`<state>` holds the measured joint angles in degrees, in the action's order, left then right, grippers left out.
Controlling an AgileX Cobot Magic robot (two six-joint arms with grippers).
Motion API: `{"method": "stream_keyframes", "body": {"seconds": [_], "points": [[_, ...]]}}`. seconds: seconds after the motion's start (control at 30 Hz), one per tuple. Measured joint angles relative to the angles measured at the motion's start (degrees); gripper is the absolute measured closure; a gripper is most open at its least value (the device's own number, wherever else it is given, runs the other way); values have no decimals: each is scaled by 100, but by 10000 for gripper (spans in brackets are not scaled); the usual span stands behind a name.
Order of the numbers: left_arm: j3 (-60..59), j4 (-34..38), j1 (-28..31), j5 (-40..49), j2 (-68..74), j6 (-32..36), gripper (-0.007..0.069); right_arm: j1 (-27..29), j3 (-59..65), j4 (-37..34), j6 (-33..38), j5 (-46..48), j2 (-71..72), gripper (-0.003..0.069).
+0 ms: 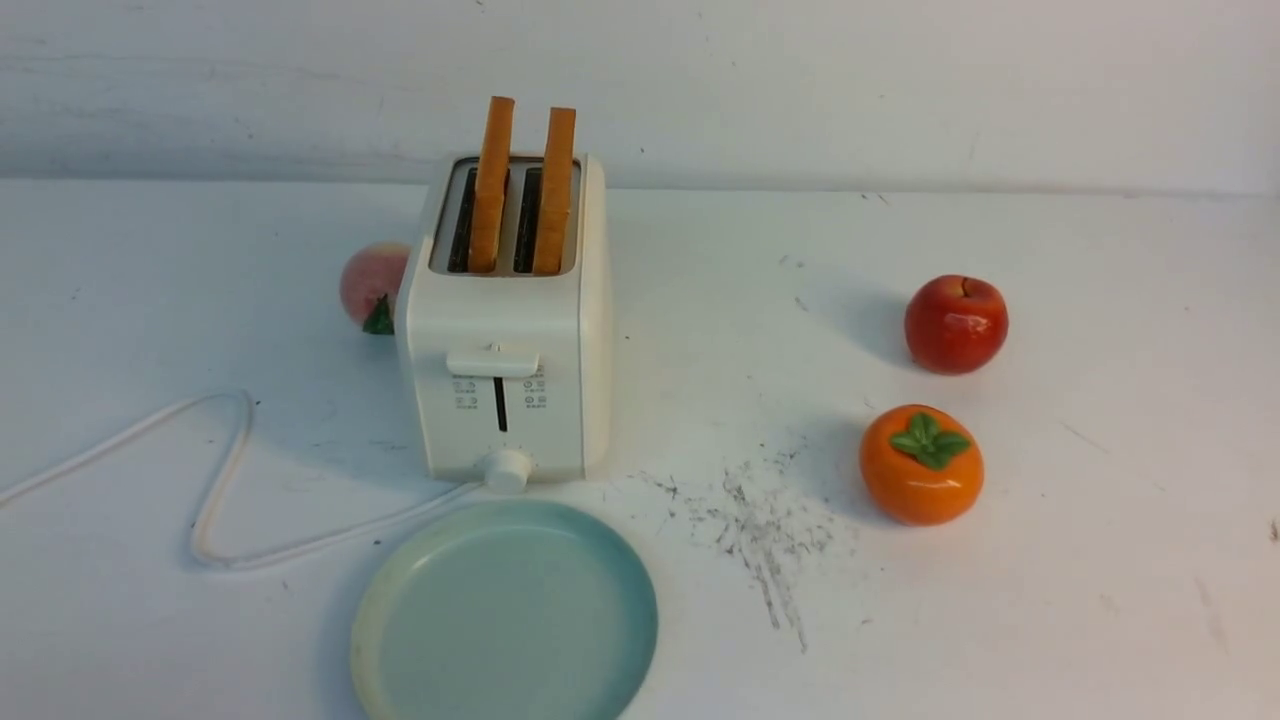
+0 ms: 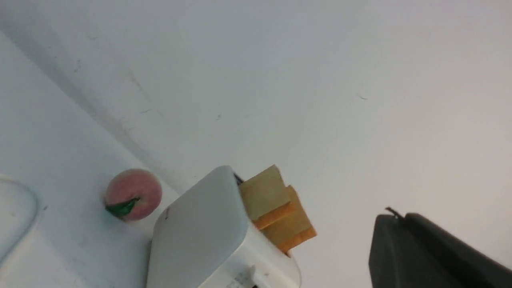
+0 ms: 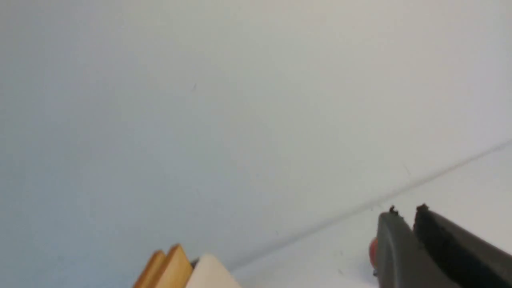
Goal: Take toasted bread from bread machine on white table place on plate.
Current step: 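Reach for a toast slice standing in the toaster with the left gripper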
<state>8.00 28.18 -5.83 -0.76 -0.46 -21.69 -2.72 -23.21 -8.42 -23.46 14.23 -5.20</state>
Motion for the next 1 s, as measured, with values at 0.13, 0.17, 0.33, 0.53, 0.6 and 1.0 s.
{"method": "stream_keyframes", "body": {"seconds": [0.13, 0.17, 0.33, 0.53, 0.6, 1.0], "points": [[936, -208, 0, 1269, 633, 853, 638, -119, -1491, -14, 446, 2116, -1282, 676], [1130, -264, 0, 1713, 861, 992, 638, -136, -1732, -58, 650, 2521, -1554, 678], [2147, -597, -4, 3515, 2299, 1333, 638, -158, -2392, -550, 1612, 4067, -2814, 678], [3622, -844, -4, 4981, 4256, 1364, 638, -158, -2289, -1509, 2834, 4550, -3785, 676], [4291, -925, -12, 5131, 4975, 1364, 638, -158, -2234, -1935, 3245, 4520, -3947, 674], [7085, -1317, -155, 5211, 7961, 1584, 638, -158, -2234, -2545, 3990, 4057, -4009, 667]]}}
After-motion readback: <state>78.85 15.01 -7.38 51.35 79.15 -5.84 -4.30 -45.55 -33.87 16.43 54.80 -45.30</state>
